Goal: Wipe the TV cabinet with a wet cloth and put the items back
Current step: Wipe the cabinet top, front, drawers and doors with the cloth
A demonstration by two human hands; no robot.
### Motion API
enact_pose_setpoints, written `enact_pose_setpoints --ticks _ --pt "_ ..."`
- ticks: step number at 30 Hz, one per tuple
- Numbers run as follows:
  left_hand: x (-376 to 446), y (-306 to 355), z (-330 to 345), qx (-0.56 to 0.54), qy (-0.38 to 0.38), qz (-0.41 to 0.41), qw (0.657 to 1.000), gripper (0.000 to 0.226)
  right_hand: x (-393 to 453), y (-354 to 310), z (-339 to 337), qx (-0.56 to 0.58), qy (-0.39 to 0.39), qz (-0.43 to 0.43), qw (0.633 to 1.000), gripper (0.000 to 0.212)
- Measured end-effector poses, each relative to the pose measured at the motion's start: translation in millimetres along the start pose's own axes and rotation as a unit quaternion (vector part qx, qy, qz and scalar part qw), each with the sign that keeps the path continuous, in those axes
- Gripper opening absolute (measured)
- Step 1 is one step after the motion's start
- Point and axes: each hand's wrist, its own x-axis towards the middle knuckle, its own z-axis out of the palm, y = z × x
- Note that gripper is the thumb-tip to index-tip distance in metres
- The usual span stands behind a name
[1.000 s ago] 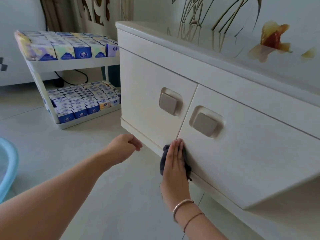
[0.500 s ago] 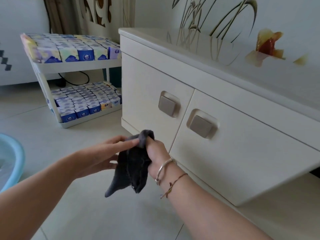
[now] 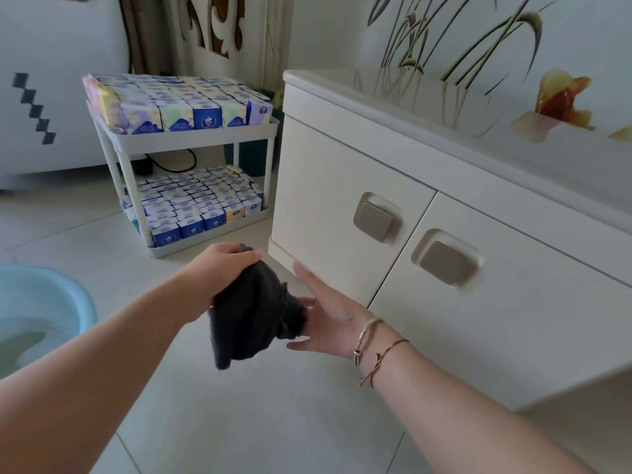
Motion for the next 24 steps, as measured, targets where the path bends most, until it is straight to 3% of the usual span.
enact_pose_setpoints --ticks 3,6,8,10,11,13,14,15,16,17,20,22,24 --pt "4.6 5.7 9.8 0.107 0.086 0.03 0.99 0.021 -2.6 9.6 -14.7 0.022 0.133 -0.099 0.986 0.055" --pt "9.2 2.0 18.5 0.035 0.09 0.022 0.995 0.038 -14.1 3.0 -21.9 -0.053 0.241 -0.152 0.957 0.046" --pt "9.4 -1.3 24.8 0.008 0.045 0.043 0.998 0.053 -19.3 -4.5 -28.8 -0.138 0.254 -0.177 0.941 0.036" --pt "7.6 -0.1 29.2 0.042 -0.067 0.098 0.992 0.055 -29.0 -10.9 -33.9 -0.229 0.203 -0.183 0.934 0.014" --pt "3.0 3.1 30.4 0.056 -0.138 0.106 0.983 0.055 -35.3 -12.9 -36.8 -0.336 0.173 -0.176 0.909 0.023" --pt "-3.5 7.1 33.1 0.136 -0.222 0.089 0.961 0.048 -48.3 -13.6 -43.6 -0.554 0.156 -0.156 0.803 0.036" --pt "-2.8 6.1 37.5 0.217 -0.211 0.098 0.948 0.038 -55.9 -10.7 -45.7 -0.648 0.167 -0.167 0.724 0.026" --pt "-2.2 4.2 44.5 0.3 -0.163 0.118 0.933 0.024 -62.5 -5.2 -48.5 -0.698 0.181 -0.177 0.67 0.015" --pt "-1.0 1.1 52.8 0.363 -0.09 0.136 0.917 0.013 -69.0 1.4 -53.4 -0.698 0.201 -0.192 0.659 0.018" --pt "0.4 -2.1 63.2 0.401 -0.011 0.149 0.904 0.014 -74.1 8.3 -60.5 -0.67 0.223 -0.208 0.677 0.026" --pt "-1.2 -8.8 107.3 0.376 0.165 0.146 0.9 0.023 -85.7 16.0 -77.6 -0.475 0.278 -0.243 0.799 0.03" --pt "-3.8 -8.5 149.3 0.224 0.187 0.116 0.949 0.033 -85.6 16.5 -86.7 -0.286 0.281 -0.263 0.878 0.024" --pt "-3.4 -8.5 189.5 -0.003 0.163 0.064 0.985 0.045 -80.4 18.1 -92.2 -0.159 0.285 -0.295 0.898 0.017"
